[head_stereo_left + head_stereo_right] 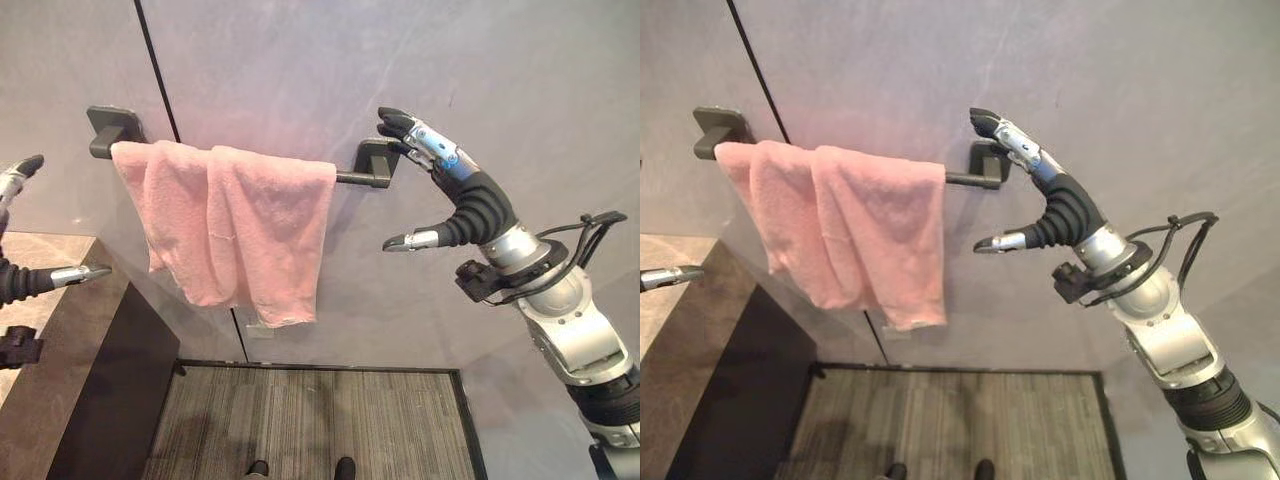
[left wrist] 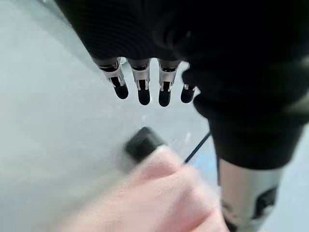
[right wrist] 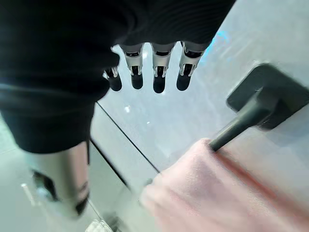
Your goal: Put brush and paste in cup on sink, flatten towel.
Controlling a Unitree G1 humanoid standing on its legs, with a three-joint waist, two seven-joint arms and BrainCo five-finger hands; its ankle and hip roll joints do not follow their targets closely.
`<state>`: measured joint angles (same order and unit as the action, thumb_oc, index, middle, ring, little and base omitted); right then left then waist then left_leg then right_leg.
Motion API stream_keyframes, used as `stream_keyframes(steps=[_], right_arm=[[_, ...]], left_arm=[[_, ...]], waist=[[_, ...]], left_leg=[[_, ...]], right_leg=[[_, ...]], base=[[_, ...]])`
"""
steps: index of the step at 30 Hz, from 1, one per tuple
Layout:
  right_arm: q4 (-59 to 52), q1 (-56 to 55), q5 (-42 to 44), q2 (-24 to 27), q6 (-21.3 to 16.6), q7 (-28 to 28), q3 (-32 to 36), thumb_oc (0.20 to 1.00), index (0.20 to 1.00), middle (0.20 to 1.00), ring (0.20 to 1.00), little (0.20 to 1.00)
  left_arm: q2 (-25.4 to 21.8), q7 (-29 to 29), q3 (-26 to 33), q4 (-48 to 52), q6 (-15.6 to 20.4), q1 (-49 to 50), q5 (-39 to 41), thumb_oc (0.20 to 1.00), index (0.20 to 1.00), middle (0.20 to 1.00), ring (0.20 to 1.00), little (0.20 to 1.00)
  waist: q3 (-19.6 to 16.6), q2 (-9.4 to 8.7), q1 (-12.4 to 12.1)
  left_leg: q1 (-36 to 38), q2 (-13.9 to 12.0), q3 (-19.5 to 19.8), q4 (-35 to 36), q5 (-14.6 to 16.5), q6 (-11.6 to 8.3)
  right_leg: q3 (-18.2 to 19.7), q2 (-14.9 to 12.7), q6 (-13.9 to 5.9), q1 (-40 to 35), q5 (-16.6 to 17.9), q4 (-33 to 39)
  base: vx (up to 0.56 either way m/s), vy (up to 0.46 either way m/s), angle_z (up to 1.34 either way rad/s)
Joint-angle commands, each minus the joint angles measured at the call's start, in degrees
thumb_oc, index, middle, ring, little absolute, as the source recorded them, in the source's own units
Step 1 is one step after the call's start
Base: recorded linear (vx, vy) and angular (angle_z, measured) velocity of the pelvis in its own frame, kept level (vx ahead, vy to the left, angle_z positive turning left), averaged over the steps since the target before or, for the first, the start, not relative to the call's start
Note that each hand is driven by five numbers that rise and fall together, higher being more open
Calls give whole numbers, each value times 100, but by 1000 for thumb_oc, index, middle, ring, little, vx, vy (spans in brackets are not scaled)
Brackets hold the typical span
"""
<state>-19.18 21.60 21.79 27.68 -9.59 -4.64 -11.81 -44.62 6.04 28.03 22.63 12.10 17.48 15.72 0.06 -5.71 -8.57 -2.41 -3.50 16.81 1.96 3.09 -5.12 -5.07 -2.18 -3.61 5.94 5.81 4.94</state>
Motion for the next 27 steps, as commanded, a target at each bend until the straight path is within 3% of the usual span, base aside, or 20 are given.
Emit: stream_keyframes(steps=[1,3,4,8,11,12,15,19,27], right_arm=[[-81,669,477,-60,-232,246,-49,1000,1000,1000,1000,1000],[3,808,705,-559,-240,324,-219,1000,1000,1000,1000,1000],[27,874,876,-863,-260,365,-308,1000,1000,1000,1000,1000],[104,1032,1353,-1608,-337,383,-658,1000,1000,1000,1000,1000],[143,1134,1524,-1663,-268,388,-761,1000,1000,1000,1000,1000],[427,1102,2416,-2156,-372,294,-1052,1000,1000,1000,1000,1000],[601,1180,2777,-2533,-450,339,-1341,1000,1000,1000,1000,1000],[901,1222,3078,-2682,-470,311,-1566,1000,1000,1000,1000,1000],[1467,1430,2723,-2691,-545,478,-1544,1000,1000,1000,1000,1000]], left_arm=[[-426,221,204,88,341,-37,310,1000,1000,1000,1000,1000],[74,267,-151,180,442,-476,676,1000,1000,1000,1000,1000],[555,259,-511,253,513,-746,1021,1000,1000,1000,1000,1000],[1313,231,-1253,460,556,-1144,1234,1000,1000,1000,1000,1000],[1159,277,-1298,388,573,-1362,1208,1000,1000,1000,1000,1000],[1502,180,-1674,293,640,-1578,2159,1000,1000,1000,1000,1000],[1621,256,-2044,357,723,-1954,2199,1000,1000,1000,1000,1000],[1537,317,-2496,285,823,-2532,2210,1000,1000,1000,1000,1000],[1331,424,-2782,-63,918,-3008,2063,1000,1000,1000,1000,1000]], waist=[[-101,-97,-79],[-95,-112,-103],[-90,-133,-101],[-66,-155,-134],[-68,-139,-144],[-52,-137,-138],[-33,-161,-165],[-13,-175,-167],[16,-208,-210]], left_leg=[[-101,167,9,301,-133,442],[-114,192,26,299,-131,458],[-110,206,37,297,-125,479],[-78,250,-22,281,-89,534],[-76,251,-50,273,-92,530],[-93,254,-48,268,-100,540],[-101,264,-34,262,-100,540],[-121,246,-37,255,-102,522],[-210,239,-30,244,-112,516]], right_leg=[[-262,-634,-442,-298,-341,6],[-246,-652,-423,-288,-343,6],[-229,-664,-405,-286,-348,6],[-169,-696,-367,-302,-343,6],[-142,-697,-365,-288,-330,6],[-132,-700,-356,-266,-325,6],[-141,-695,-339,-273,-325,6],[-161,-695,-340,-266,-319,6],[-178,-681,-365,-187,-321,6]], base=[[0,0,0],[-12,9,2],[0,0,0],[0,7,-2],[0,5,-1],[0,0,0],[0,0,0],[5,1,1],[10,2,0]])
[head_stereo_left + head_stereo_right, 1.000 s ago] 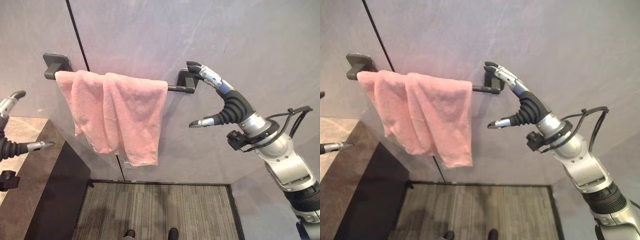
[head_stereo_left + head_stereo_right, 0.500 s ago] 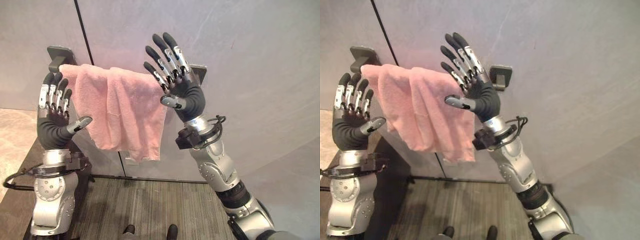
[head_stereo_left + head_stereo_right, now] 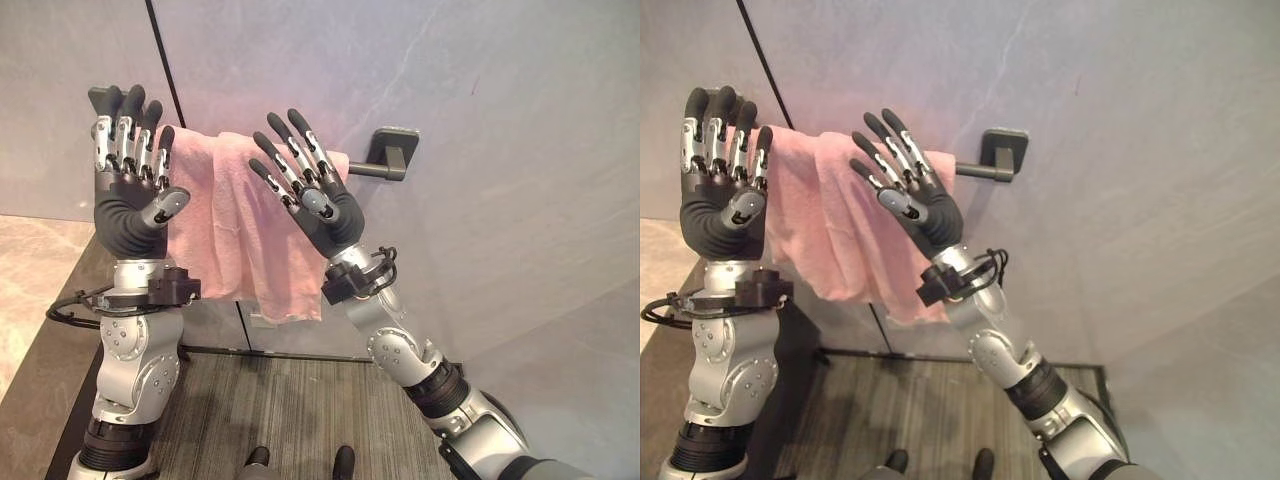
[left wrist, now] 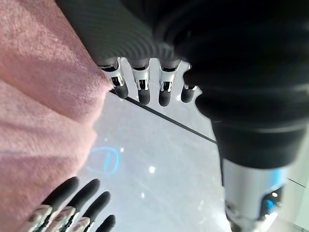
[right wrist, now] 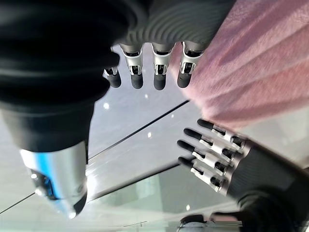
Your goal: Put brush and paste in cup on sink, flatten towel.
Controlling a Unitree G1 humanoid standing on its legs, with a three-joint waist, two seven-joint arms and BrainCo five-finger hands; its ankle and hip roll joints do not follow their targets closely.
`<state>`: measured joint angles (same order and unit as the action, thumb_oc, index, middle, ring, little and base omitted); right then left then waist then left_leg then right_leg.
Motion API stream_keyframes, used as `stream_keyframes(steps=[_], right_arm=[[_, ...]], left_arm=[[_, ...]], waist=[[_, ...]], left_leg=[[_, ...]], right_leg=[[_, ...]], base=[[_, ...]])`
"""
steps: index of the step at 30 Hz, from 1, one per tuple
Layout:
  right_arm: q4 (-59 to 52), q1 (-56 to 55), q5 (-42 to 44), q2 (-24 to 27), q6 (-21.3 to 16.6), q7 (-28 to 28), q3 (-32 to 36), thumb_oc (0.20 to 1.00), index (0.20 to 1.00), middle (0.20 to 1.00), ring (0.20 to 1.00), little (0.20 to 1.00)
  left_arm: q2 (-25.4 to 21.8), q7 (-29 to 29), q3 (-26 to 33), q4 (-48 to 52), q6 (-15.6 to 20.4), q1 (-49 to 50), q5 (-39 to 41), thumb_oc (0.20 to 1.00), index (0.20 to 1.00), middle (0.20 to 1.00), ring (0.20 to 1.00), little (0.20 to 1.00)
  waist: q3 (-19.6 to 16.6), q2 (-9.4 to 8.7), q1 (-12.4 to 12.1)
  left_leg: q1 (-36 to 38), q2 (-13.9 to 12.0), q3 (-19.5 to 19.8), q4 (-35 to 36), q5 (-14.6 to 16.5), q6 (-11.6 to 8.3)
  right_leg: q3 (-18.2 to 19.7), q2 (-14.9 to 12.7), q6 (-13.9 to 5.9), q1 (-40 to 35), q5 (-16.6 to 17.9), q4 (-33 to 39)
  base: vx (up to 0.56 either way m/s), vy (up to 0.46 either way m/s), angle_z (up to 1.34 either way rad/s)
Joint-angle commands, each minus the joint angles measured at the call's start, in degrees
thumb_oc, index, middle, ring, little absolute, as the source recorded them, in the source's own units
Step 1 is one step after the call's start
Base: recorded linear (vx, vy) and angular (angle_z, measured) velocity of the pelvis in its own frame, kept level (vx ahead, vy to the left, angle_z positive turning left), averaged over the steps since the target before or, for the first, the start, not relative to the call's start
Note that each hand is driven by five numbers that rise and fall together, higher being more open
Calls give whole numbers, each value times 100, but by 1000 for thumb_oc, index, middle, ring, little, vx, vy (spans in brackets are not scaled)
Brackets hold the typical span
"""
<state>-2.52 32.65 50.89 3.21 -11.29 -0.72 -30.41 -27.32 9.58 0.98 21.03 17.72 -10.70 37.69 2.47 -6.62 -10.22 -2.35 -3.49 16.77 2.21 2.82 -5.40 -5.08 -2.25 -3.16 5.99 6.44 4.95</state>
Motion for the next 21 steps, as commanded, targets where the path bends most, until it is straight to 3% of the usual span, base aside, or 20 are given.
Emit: stream_keyframes(steps=[1,21], right_arm=[[-144,371,-304,-224,-383,161,375,1000,1000,1000,1000,1000],[-333,24,-1317,393,-502,409,1163,1000,1000,1000,1000,1000]], left_arm=[[-460,99,-51,39,356,-214,-175,1000,1000,1000,1000,1000],[-549,336,688,-437,352,257,-570,1000,1000,1000,1000,1000]], waist=[[-216,-120,-64],[-254,-98,10]], left_leg=[[-240,240,-20,212,-88,541],[-142,194,14,225,-5,551]], right_leg=[[-181,-672,-415,-168,-376,5],[-118,-599,-404,-232,-488,5]], base=[[30,6,2],[35,7,0]])
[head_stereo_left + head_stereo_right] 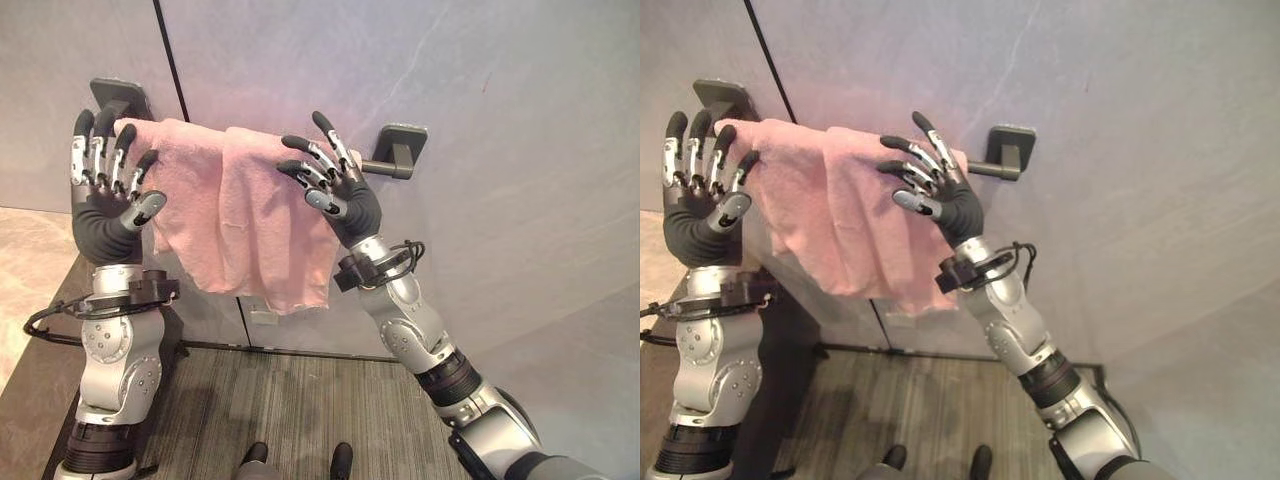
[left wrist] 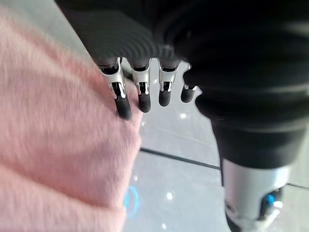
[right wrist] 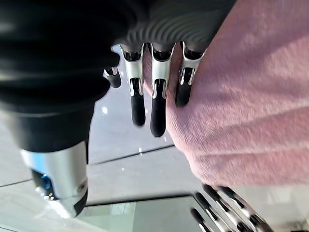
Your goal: Put brush and paste in cup on sink, flatten towel.
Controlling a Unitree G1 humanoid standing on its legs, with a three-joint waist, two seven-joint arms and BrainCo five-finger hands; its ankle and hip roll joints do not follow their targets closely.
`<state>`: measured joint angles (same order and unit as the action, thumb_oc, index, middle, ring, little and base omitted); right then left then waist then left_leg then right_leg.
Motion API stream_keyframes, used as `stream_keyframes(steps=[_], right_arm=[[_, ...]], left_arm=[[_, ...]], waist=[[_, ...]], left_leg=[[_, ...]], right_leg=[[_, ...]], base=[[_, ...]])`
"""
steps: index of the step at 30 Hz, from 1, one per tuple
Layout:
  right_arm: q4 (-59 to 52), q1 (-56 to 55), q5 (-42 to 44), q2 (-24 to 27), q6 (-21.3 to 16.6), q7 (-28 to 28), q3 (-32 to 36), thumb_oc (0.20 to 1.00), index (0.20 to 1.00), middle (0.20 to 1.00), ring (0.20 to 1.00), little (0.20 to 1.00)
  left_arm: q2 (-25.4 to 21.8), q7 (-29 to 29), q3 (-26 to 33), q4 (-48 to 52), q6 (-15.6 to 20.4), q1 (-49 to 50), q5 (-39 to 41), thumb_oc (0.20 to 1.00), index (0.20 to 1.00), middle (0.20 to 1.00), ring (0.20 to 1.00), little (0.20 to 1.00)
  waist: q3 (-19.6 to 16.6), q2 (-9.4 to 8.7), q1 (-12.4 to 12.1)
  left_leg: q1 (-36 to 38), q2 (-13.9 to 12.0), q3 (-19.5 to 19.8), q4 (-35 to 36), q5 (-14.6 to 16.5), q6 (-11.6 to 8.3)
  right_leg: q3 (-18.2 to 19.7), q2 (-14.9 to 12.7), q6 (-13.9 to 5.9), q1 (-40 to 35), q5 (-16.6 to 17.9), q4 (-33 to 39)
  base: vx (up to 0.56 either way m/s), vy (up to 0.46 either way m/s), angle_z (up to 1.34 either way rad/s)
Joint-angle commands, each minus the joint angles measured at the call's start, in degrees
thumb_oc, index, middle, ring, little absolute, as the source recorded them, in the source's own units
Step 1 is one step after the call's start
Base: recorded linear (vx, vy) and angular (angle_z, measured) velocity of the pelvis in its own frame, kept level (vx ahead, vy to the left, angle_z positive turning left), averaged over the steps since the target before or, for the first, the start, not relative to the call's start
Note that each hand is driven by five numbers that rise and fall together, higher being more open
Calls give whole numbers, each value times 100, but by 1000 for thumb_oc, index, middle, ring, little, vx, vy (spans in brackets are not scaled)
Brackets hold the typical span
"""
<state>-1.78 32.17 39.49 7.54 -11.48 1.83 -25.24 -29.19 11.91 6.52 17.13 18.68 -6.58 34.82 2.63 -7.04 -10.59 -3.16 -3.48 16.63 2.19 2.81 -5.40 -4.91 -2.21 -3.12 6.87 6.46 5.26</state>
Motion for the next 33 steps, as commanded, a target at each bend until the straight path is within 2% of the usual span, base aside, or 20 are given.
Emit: stream_keyframes(steps=[1,9,23,33], right_arm=[[-429,37,-192,-32,-480,155,655,1000,1000,1000,1000,1000],[-422,-193,-392,97,-457,246,763,1000,1000,1000,1000,1000],[-320,-428,-738,159,-309,425,877,1000,1000,1000,1000,1000],[-453,-398,-748,216,-239,221,842,1000,1000,1000,1000,1000]], left_arm=[[-350,124,168,-54,257,-136,-304,1000,1000,1000,1000,1000],[-309,242,447,-31,250,56,-512,1000,1000,1000,1000,1000],[-223,260,655,-95,170,333,-560,1000,1000,1000,1000,1000],[-111,133,676,-94,132,493,-544,1000,1000,1000,1000,1000]], waist=[[-276,-50,67],[-330,7,172],[-368,39,184],[-408,73,165]], left_leg=[[-49,187,20,227,3,550],[38,142,-77,244,47,539],[56,98,-106,261,38,504],[77,75,-118,260,26,485]], right_leg=[[-123,-598,-405,-323,-496,-26],[-31,-572,-402,-322,-532,-26],[-60,-545,-377,-344,-544,-26],[-71,-538,-350,-377,-548,-26]], base=[[0,0,0],[7,6,-8],[-1,-1,-1],[-7,-2,0]])
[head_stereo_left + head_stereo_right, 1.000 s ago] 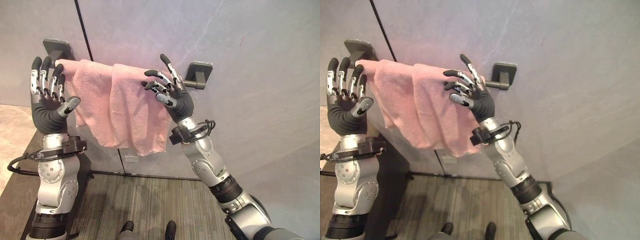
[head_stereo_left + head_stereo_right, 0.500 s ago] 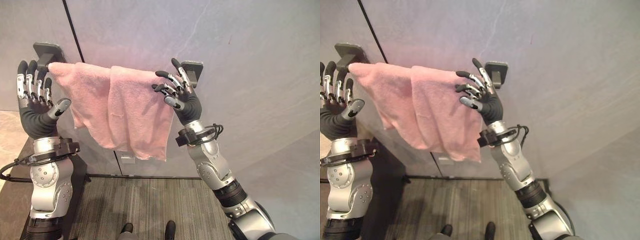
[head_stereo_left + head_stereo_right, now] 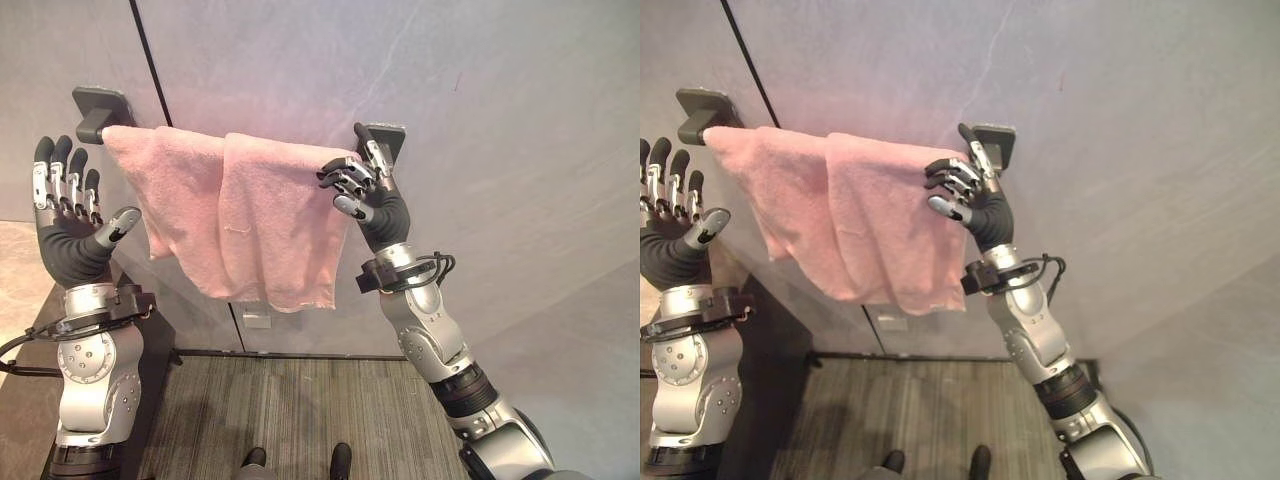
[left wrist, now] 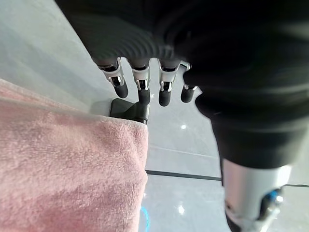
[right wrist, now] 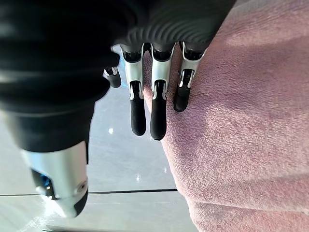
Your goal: Put brush and paste in cup on sink, flatten towel.
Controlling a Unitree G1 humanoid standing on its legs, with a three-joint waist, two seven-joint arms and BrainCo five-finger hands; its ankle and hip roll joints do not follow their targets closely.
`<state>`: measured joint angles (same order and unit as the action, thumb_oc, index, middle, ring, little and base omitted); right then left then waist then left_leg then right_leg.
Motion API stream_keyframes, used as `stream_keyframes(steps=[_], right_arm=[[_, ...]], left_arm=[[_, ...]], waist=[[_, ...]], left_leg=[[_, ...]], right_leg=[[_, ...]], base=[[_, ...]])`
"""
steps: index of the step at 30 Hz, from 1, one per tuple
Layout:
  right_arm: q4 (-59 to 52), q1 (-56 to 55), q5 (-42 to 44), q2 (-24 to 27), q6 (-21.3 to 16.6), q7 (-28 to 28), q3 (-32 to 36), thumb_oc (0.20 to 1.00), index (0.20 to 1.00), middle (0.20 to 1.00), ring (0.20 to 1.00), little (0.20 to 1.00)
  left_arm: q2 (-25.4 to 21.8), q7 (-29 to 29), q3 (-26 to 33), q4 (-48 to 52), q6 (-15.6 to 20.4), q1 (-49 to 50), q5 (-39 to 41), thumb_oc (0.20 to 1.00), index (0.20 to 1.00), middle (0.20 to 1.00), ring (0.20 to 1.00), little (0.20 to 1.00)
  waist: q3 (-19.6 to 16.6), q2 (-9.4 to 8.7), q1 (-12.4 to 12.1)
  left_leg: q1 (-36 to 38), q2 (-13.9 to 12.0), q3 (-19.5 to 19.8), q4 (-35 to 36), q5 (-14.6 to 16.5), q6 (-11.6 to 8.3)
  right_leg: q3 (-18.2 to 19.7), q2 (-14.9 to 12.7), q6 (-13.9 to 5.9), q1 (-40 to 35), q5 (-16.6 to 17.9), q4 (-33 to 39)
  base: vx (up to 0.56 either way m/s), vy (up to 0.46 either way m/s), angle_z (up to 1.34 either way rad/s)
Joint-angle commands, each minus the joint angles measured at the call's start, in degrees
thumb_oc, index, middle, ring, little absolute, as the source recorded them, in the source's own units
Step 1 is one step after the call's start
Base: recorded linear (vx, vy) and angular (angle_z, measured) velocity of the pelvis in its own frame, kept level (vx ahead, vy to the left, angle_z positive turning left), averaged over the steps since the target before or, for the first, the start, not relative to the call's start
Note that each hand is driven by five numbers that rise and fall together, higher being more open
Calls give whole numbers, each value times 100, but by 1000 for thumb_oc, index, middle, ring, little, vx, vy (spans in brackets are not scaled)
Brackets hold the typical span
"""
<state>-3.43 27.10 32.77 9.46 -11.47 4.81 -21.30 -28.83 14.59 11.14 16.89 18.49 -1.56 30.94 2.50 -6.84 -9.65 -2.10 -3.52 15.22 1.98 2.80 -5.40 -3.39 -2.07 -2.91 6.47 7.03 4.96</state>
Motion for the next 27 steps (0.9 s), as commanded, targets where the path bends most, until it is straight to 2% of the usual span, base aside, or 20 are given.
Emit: stream_keyframes(steps=[1,10,12,18,23,27], right_arm=[[-317,112,-55,32,-230,-105,452,1000,1000,1000,1000,1000],[-710,73,361,18,-173,-415,362,1000,1000,1000,1000,1000],[-919,-62,644,27,-122,-524,363,1000,1000,1000,1000,1000],[-1344,-421,800,178,-15,-805,445,1000,1000,1000,1000,1000],[-1650,-505,330,655,-38,-948,890,1000,1000,1000,1000,1000],[-1875,-532,-2,1034,-106,-1085,1260,1000,1000,1000,1000,1000]], left_arm=[[-126,-161,221,-47,148,16,-143,1000,1000,1000,1000,1000],[-39,-356,284,329,112,245,-141,1000,1000,1000,1000,1000],[-59,-392,393,464,97,383,-186,1000,1000,1000,1000,1000],[-14,-462,687,565,26,831,-291,1000,1000,1000,1000,1000],[-232,-513,1354,478,-23,1526,-883,1000,1000,1000,1000,1000],[-698,-784,1870,405,-12,1906,-1051,1000,1000,1000,1000,1000]], waist=[[-403,56,69],[-422,123,39],[-410,154,43],[-414,210,57],[-419,279,21],[-460,341,1]], left_leg=[[-21,78,27,283,27,483],[-19,93,15,278,6,475],[-22,90,4,270,-7,469],[-10,102,2,265,-8,469],[-10,129,-1,262,-25,471],[-39,136,13,265,-42,460]], right_leg=[[-228,-549,-368,-349,-607,4],[-258,-578,-359,-364,-595,4],[-265,-586,-354,-357,-579,4],[-272,-600,-356,-382,-584,4],[-301,-629,-371,-396,-569,4],[-342,-645,-388,-387,-567,4]], base=[[0,0,0],[-22,-2,0],[-45,-9,-2],[0,0,0],[-29,0,0],[-15,-2,3]])
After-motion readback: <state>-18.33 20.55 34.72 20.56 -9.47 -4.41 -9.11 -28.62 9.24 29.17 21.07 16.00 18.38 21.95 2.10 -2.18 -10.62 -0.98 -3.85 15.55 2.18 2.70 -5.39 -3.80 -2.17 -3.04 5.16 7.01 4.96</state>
